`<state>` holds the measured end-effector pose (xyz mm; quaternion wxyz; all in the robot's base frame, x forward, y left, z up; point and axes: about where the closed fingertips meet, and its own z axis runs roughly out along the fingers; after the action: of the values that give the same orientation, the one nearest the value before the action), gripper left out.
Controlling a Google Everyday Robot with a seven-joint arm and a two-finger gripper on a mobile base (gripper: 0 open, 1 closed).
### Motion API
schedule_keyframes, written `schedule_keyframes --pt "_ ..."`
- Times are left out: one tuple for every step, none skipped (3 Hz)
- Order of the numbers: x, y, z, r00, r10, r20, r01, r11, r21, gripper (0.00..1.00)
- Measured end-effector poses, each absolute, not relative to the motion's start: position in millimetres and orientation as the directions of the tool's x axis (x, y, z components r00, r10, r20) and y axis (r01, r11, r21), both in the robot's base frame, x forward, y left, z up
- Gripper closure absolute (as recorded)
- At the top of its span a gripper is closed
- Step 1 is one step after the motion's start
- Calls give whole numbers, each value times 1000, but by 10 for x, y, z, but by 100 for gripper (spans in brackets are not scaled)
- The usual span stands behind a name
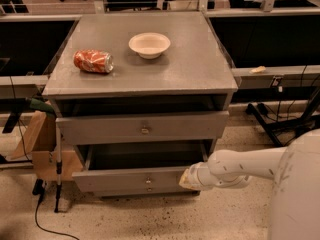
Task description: Close middle drawer
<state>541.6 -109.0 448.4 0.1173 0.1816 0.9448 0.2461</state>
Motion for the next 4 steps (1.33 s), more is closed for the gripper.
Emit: schedule_keyframes --pt "5348 -1108 4484 -915 375 -149 266 838 477 100" --pt "5444 -1152 4406 -932 316 -177 205 863 461 100" --pt "5824 -1166 4317 -935 238 -264 100 888 448 100" --pt "5795 -1171 4319 -934 234 -270 94 890 447 100"
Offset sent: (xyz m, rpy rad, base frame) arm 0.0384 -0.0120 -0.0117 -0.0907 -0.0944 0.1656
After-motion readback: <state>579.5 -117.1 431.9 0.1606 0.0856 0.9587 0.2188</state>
